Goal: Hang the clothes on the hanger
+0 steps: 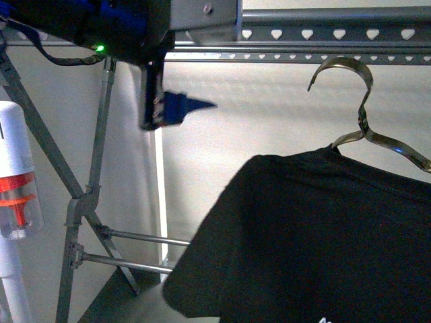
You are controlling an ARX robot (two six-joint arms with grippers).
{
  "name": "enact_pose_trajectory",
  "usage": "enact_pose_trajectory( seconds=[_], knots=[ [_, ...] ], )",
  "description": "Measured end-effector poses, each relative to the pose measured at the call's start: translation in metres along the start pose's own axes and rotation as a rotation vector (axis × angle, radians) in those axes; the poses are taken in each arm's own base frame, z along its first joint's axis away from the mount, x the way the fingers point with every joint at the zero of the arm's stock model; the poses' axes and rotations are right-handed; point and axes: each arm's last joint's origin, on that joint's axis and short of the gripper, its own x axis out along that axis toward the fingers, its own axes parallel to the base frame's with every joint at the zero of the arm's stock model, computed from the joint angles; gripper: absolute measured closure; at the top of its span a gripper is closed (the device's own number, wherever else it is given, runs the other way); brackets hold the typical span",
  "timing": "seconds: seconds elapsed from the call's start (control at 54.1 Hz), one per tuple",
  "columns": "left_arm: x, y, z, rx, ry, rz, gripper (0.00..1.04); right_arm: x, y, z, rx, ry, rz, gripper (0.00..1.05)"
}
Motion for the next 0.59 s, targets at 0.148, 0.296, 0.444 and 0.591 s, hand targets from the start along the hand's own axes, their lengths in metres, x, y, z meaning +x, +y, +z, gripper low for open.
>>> enact_pose_trajectory(
  seconds=[0.148, 0.296, 0.444, 0.591],
  knots=[
    [-0.012, 0.045, -0.043, -0.878, 0.352, 0.52, 0.06, -0.007, -0.002, 0.002, 0.24, -0.05, 0.053, 0.94],
    [-0.05, 0.054, -0.111, -1.573, 0.512, 0.964, 0.06, -0.017, -0.003, 0.009, 0.445, -0.108, 0.085, 0.94],
    [-0.05, 0.043, -0.118, -1.78, 0.393, 0.919, 0.08, -0.025, -0.01, 0.025, 0.585, -0.183, 0.09, 0.94],
    [-0.07, -0.003, -0.083, -1.453, 0.241, 0.656, 0.4, -0.039, -0.027, 0.044, 0.775, -0.27, 0.09, 0.95]
  ],
)
